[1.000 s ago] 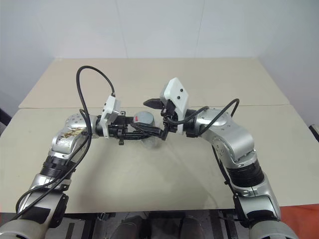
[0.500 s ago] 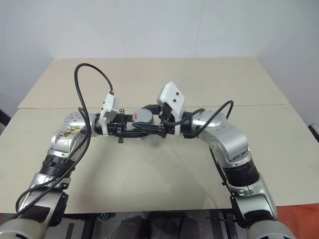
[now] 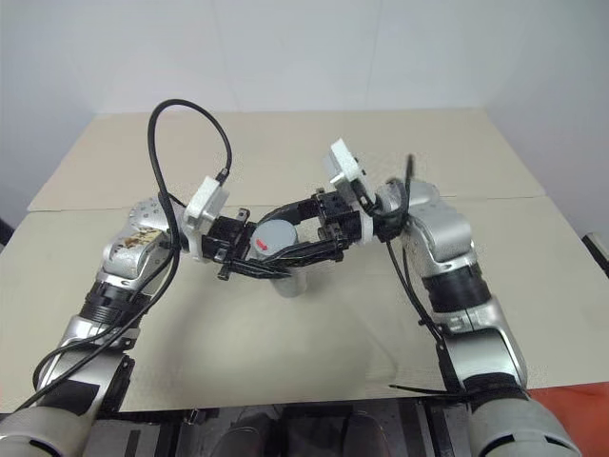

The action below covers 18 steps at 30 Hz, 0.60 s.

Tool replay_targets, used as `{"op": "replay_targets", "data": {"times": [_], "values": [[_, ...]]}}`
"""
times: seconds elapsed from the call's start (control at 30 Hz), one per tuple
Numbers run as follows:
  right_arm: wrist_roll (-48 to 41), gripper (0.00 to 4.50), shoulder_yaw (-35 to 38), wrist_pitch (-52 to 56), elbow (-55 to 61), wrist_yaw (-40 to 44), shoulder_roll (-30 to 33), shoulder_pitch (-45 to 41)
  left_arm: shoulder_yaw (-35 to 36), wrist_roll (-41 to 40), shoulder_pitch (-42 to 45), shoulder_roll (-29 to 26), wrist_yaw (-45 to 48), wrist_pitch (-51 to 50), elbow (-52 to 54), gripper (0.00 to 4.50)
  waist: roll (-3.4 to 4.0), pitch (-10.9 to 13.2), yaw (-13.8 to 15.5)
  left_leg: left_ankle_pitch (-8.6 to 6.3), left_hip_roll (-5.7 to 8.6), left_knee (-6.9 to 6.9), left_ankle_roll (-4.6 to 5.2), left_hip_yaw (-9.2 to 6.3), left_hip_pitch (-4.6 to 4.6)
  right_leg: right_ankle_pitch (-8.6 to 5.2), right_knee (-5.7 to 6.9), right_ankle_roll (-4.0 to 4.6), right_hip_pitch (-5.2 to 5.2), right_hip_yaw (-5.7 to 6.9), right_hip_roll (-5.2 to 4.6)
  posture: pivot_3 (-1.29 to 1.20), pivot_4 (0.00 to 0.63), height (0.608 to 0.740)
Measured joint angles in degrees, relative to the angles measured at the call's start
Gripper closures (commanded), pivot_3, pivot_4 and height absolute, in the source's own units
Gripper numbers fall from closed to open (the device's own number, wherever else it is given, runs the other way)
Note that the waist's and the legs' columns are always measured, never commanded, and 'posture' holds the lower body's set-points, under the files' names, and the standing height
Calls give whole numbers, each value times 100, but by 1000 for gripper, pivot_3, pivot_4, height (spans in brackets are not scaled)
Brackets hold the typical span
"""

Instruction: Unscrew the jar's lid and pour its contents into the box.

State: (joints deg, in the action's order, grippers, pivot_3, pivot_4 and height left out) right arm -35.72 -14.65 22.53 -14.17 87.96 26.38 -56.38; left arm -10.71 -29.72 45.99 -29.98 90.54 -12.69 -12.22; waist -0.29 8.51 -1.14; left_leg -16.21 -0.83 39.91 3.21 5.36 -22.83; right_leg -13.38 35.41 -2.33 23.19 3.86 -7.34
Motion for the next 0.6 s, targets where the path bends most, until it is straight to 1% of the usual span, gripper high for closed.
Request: {"op": "replay_targets", "data": {"times": [0.1, 0.17, 0.2, 0.27, 0.3, 0.4, 0.5, 0.6], "values": [[-82, 1736, -219, -332, -419, 80, -57, -193, -23, -7, 26, -109, -7, 18, -61, 2523, 0, 0, 4, 0, 0, 2, -1, -1, -1, 0, 1, 0, 0, 1, 0, 0, 150, 740], [-75, 1024, -243, -452, -569, 109, -122, -216, -23, 0, 26, -131, 3, 32, -111, 2523, 0, 0, 12, 1, 0, 3, -1, -1, -1, 0, 1, 0, -1, 1, 0, 0, 150, 740], [-49, 842, -243, -477, -618, 137, -167, -216, -21, 10, 26, -131, 38, 71, -118, 2523, 0, 0, 27, 1, 0, 4, -1, -3, -4, 0, 1, 0, 0, 4, 0, 0, 150, 740], [27, 186, -183, -479, -669, 129, -220, -209, -21, 64, 26, -128, 98, 201, -120, 2523, 1, 0, 45, 1, 0, 6, -1, -2, -6, 0, 1, 0, -1, 5, -1, 0, 150, 740], [70, 46, -94, -479, -621, 77, -210, -158, -19, 98, 25, -126, 90, 240, -136, 2523, 0, 0, 53, 1, 0, 7, -2, -4, -7, 0, 1, 0, -2, 7, -1, 0, 150, 740], [88, 46, 318, -475, -106, -270, -34, 288, 100, 275, -56, -212, -87, 245, -291, 2523, 0, 0, 60, 1, -1, 9, -2, -5, -7, 0, 1, -1, -2, 9, -1, 0, 150, 740], [168, 46, 722, -436, 530, -942, 165, 768, 260, 443, -126, -321, -328, 252, -595, 2523, 0, 0, 45, 2, -1, 7, -5, -4, -7, 0, 4, -1, 1, 9, -1, 0, 150, 740], [187, 46, 996, -256, 1075, -1548, 269, 969, 403, 540, -138, -363, -552, 255, -754, 2523, 1, 0, 32, 3, -2, 8, -6, -2, -4, 0, 14, -1, 3, 6, -2, 0, 150, 740]]}}
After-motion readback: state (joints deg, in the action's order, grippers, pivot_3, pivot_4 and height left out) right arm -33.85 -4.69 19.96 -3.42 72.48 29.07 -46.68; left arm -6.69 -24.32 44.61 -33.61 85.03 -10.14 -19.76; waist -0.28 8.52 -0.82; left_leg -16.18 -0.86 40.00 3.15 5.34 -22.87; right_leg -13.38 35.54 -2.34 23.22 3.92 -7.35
